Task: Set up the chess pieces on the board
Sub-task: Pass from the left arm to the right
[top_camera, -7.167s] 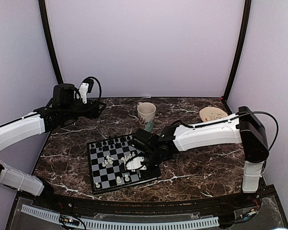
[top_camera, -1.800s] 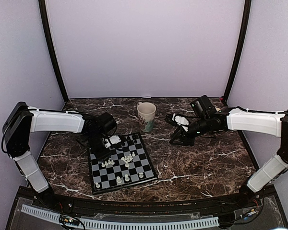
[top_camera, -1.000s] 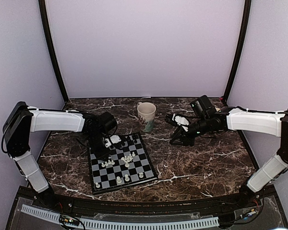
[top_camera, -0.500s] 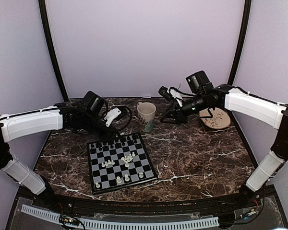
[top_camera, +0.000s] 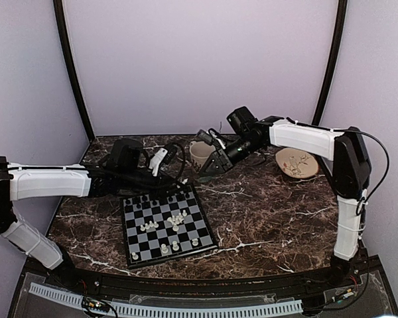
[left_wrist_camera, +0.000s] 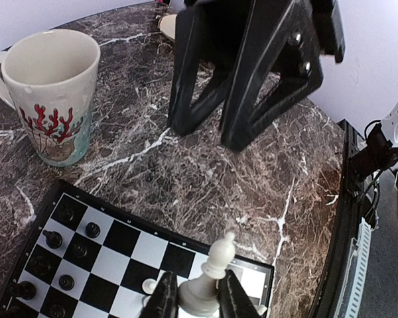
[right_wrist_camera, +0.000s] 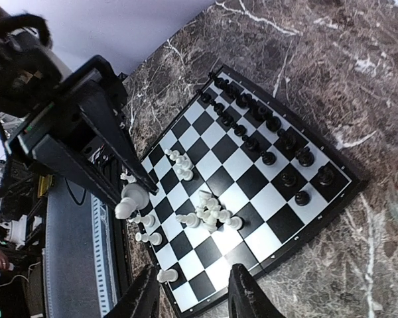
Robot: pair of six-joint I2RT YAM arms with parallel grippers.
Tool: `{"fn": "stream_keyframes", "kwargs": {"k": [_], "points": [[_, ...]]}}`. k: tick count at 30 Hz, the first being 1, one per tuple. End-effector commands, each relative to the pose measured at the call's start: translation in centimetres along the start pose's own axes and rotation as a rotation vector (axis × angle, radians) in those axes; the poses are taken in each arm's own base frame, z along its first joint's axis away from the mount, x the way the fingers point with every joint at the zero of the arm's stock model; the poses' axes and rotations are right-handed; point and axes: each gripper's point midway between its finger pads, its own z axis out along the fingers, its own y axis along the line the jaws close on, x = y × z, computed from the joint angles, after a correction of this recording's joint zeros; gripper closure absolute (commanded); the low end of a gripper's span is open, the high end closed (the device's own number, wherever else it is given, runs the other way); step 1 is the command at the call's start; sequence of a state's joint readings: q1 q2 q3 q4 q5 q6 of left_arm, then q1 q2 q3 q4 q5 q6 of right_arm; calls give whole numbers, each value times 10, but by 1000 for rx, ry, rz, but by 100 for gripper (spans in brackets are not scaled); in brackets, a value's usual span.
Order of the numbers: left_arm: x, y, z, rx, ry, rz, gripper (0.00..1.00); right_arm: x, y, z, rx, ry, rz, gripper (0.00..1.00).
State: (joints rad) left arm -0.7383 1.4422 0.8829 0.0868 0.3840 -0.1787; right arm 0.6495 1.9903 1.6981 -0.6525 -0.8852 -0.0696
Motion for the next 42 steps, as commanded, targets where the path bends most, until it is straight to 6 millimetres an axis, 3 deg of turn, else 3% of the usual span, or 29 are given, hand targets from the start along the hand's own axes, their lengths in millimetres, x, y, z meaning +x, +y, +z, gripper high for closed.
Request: {"fn": "stream_keyframes", "kwargs": {"k": [1, 14, 27, 33, 39, 41, 42], "points": [[-20, -14, -5, 49, -90, 0, 82, -6, 28, 13, -92, 11, 32, 63], [-18, -22, 3, 65, -77, 5, 82, -11, 56, 34, -185, 15, 17, 61], [-14, -21, 3, 48, -64, 4, 80, -2, 48, 41, -166, 21, 47, 88], [-15, -14, 1, -4, -60, 16, 66, -3, 44, 35, -112, 12, 11, 94], [-36, -3, -27, -145, -78, 101, 47, -4, 29, 15, 5, 5, -68, 95], [-48, 8, -40, -236, -93, 98, 5, 0, 24, 10, 72, 17, -122, 95], [-55, 14, -48, -281, -102, 89, 2, 2, 23, 7, 97, 18, -145, 95]]}}
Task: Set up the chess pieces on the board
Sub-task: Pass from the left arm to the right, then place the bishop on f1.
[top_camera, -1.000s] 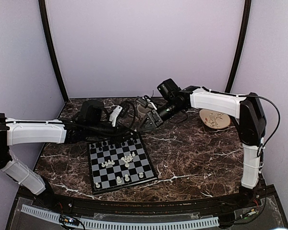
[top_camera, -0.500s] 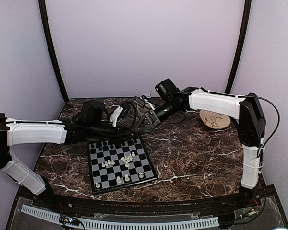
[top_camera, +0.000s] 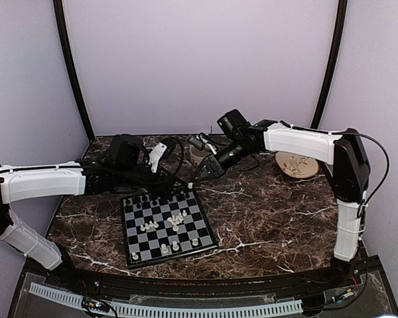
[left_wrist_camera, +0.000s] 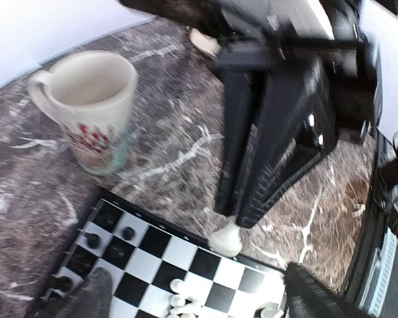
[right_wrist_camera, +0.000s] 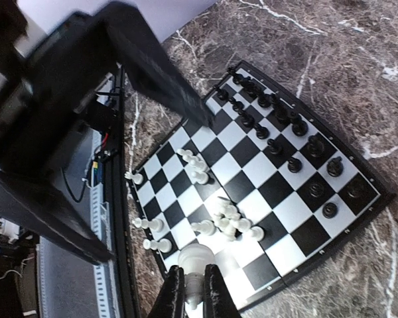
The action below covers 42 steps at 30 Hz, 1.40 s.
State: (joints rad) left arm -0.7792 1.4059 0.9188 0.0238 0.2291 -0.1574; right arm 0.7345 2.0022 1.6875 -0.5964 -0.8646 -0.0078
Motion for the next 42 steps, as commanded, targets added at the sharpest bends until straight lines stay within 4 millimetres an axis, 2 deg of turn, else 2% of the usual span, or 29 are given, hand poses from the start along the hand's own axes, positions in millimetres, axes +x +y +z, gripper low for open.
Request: {"fn": "stream_keyframes", "kwargs": {"k": [1, 6, 9, 12, 18, 20, 23, 26, 28, 31, 34, 42], "points": [[-50, 26, -44, -214, -86, 29, 1, 1, 0, -28, 154, -11, -159, 95], [-72, 69, -64, -362, -93, -12, 1, 15, 4, -34, 213, 5, -240, 95], [-92, 79, -75, -425, -190, 49, 1, 23, 8, -29, 240, 39, -291, 94], [-118, 88, -89, -463, -335, 72, 1, 32, 18, -16, 243, 86, -344, 94], [-144, 107, -96, -445, -399, 32, 1, 57, 35, 22, 254, 225, -459, 94], [-140, 118, -97, -501, -421, 7, 1, 69, 39, 36, 249, 279, -492, 94], [-123, 145, -97, -615, -403, -84, 1, 86, 45, 54, 236, 347, -532, 94], [-103, 157, -85, -588, -290, -102, 1, 98, 47, 69, 235, 403, -560, 94], [-95, 163, -86, -573, -267, -106, 1, 104, 47, 76, 233, 436, -572, 94], [-98, 161, -100, -562, -329, -98, 3, 112, 49, 88, 224, 472, -585, 94], [-98, 156, -105, -552, -346, -76, 4, 118, 51, 98, 211, 497, -588, 94], [-97, 153, -98, -521, -307, -67, 10, 131, 51, 115, 195, 560, -588, 93]]}}
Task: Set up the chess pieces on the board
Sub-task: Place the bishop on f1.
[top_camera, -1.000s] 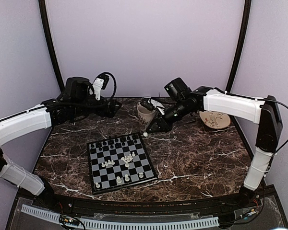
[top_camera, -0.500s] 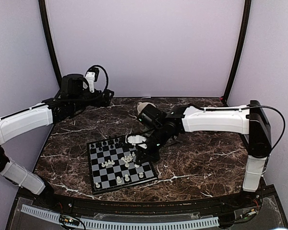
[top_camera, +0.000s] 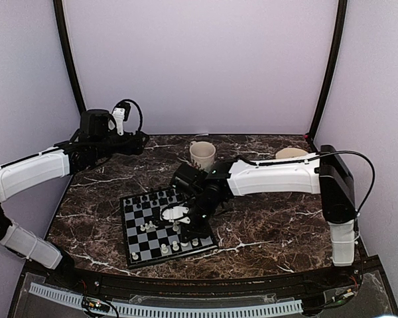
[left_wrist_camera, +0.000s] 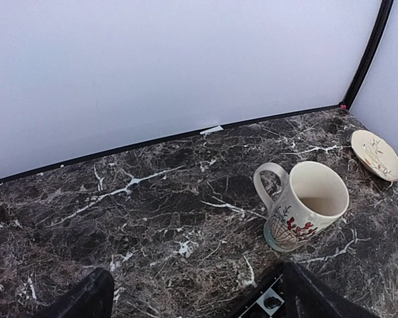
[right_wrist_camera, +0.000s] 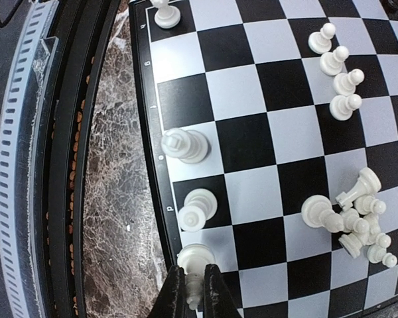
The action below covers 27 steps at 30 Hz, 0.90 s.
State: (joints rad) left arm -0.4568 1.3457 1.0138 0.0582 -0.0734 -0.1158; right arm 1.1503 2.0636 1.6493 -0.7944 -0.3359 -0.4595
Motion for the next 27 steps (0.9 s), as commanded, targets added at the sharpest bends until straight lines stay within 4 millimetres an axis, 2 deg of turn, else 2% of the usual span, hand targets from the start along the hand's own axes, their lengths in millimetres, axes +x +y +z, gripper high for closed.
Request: {"fn": "stream_keyframes", "kwargs": {"k": [1, 18, 27], "points": [[-14, -7, -8, 40, -29, 12, 10, -3, 5, 6, -7, 29, -19, 93], [-9, -9, -4, 47, -11, 21, 12, 4, -2, 19, 30, 77, -17, 91], [-8, -10, -3, 54, -5, 25, 12, 5, -4, 22, 35, 80, -17, 85]]}}
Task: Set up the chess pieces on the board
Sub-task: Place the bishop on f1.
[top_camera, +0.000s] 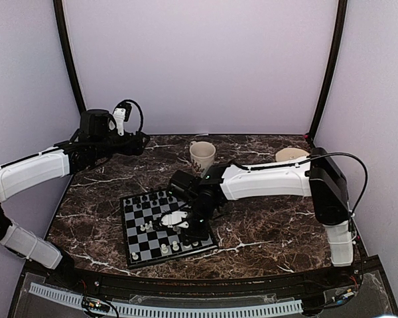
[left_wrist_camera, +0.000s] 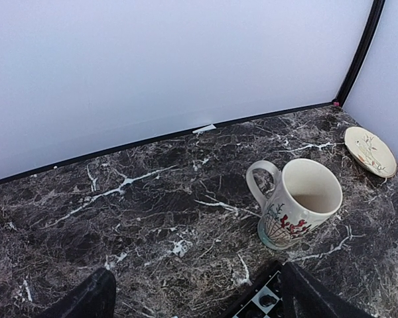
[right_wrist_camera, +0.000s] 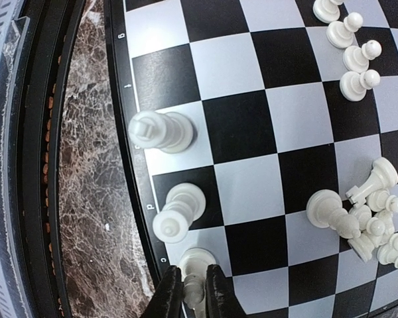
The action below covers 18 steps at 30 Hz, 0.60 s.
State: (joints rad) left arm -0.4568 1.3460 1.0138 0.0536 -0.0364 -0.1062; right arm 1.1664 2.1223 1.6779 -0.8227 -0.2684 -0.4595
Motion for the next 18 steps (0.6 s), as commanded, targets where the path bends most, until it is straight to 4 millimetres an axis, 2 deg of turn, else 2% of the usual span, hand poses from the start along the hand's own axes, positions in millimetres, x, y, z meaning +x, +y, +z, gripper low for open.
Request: {"fn": "stream_keyframes", "kwargs": {"k": [1, 12, 15, 18], "points": [[-9, -4, -3, 19, -12, 17, 12, -8, 1, 2, 11, -3, -19, 84], [-7, -6, -1, 27, -4, 18, 12, -12, 2, -1, 18, -11, -18, 73], [-6, -5, -1, 23, -2, 26, 12, -18, 1, -12, 32, -28, -19, 70], [-5, -4, 0, 20, 1, 35, 12, -24, -1, -34, 60, -63, -28, 68]]}}
